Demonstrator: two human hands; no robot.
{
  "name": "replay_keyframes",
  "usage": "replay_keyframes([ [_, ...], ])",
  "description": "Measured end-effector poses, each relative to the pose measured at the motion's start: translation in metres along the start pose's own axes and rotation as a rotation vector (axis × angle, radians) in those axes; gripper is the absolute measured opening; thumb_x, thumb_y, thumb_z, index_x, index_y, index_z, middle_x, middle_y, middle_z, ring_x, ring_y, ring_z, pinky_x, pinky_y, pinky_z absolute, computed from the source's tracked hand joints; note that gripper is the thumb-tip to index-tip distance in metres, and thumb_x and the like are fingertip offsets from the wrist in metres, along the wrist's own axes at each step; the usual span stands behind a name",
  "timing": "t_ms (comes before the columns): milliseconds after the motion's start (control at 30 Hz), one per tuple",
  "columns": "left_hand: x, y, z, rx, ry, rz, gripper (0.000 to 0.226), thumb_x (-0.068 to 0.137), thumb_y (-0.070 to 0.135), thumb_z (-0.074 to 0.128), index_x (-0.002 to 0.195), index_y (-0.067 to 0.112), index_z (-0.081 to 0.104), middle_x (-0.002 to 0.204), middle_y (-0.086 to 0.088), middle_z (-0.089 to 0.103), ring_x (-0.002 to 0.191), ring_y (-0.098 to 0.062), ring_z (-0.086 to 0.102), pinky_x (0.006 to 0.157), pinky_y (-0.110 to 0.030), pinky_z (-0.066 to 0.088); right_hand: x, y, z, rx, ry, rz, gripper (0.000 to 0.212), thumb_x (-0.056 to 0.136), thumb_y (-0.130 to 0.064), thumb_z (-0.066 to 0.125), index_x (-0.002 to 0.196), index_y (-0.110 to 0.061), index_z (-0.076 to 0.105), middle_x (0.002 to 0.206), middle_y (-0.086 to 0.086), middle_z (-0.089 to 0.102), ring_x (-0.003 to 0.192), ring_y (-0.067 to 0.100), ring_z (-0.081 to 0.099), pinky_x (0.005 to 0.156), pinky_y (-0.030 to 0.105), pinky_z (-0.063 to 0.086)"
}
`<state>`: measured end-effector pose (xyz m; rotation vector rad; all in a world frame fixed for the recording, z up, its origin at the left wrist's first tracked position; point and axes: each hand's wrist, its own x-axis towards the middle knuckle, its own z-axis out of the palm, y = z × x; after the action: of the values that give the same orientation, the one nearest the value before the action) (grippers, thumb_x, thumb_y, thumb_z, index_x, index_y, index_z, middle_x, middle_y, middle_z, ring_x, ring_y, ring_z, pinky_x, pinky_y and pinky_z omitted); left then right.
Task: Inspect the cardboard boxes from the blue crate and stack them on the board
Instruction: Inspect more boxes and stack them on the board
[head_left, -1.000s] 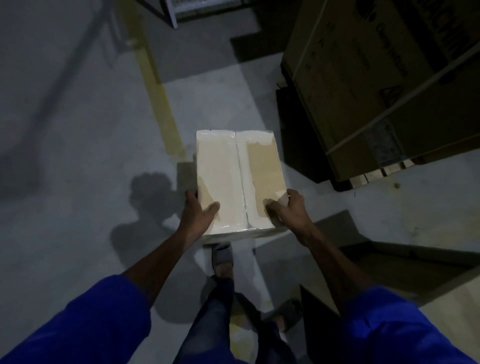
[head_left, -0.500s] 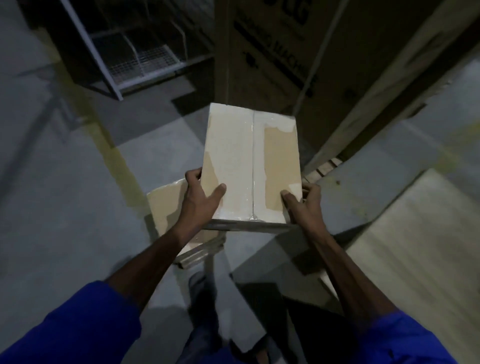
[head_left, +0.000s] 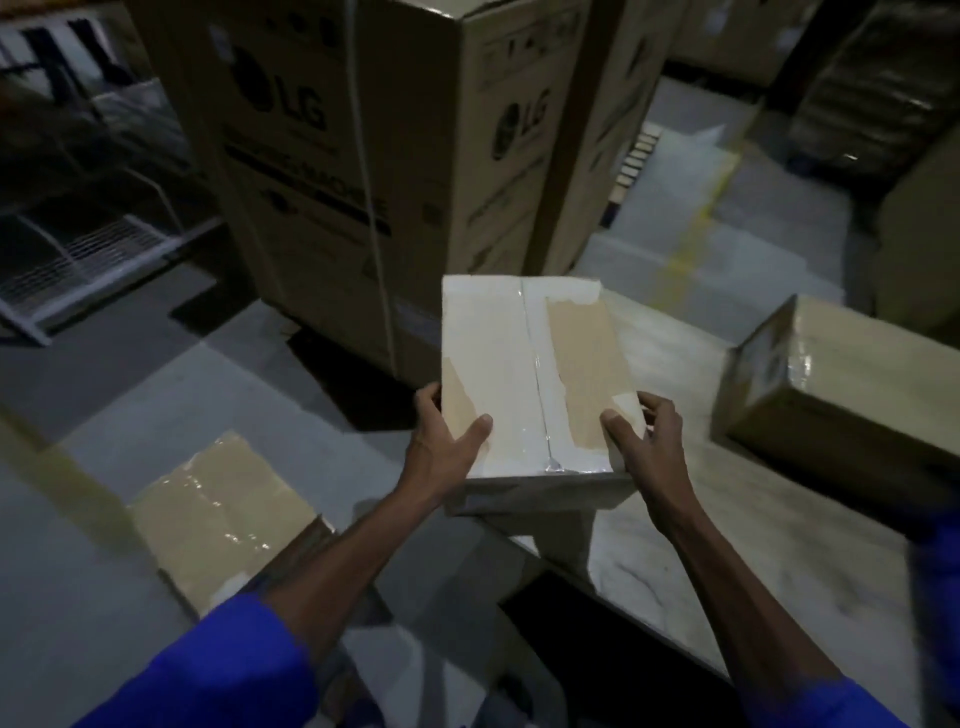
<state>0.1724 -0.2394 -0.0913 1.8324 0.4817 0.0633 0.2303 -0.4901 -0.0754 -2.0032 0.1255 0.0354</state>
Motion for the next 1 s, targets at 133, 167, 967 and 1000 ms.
replay_keyframes([
  [133, -0.015, 0.002, 0.05, 0.05, -0.13, 0.031, 0.084, 0.096, 0.029, 0.07, 0.159, 0.027, 0.014, 0.157, -0.005, 0.039, 0.137, -0.028, 0.046, 0.109, -0.038, 0.042, -0.001, 0.033, -0.047, -0.101, 0.056, 0.028, 0.042, 0.094, -0.041, 0.068, 0.13, -0.024, 0.055, 0.131, 0.005, 0.053, 0.119, 0.022, 0.055, 0.104, 0.046, 0.048],
  [167, -0.019, 0.002, 0.06, 0.062, -0.157, 0.055, 0.084, 0.097, 0.029, 0.068, 0.161, 0.028, 0.014, 0.162, -0.004, 0.032, 0.142, -0.027, 0.04, 0.11, -0.034, 0.037, 0.0, 0.041, -0.056, -0.132, 0.05, 0.032, 0.05, 0.091, -0.048, 0.066, 0.133, -0.022, 0.058, 0.131, 0.007, 0.056, 0.12, 0.024, 0.056, 0.104, 0.047, 0.049],
  [967, -0.022, 0.053, 0.145, 0.294, -0.191, 0.254, 0.015, 0.103, 0.029, 0.053, 0.1, 0.02, 0.065, 0.084, -0.001, 0.073, 0.079, -0.018, 0.071, 0.075, -0.046, 0.06, 0.002, 0.052, -0.073, -0.928, -0.038, -0.183, 0.078, 0.098, -0.065, 0.008, 0.155, -0.021, 0.035, 0.172, 0.009, 0.021, 0.16, 0.031, 0.013, 0.121, 0.069, 0.006],
  [1000, -0.013, 0.058, 0.144, 0.337, -0.151, 0.326, 0.016, 0.103, 0.026, 0.054, 0.098, 0.017, 0.066, 0.083, -0.003, 0.073, 0.078, -0.019, 0.069, 0.074, -0.045, 0.059, 0.002, 0.053, -0.075, -0.928, -0.042, -0.193, 0.079, 0.097, -0.066, 0.006, 0.155, -0.021, 0.035, 0.172, 0.008, 0.021, 0.16, 0.03, 0.013, 0.121, 0.069, 0.006],
])
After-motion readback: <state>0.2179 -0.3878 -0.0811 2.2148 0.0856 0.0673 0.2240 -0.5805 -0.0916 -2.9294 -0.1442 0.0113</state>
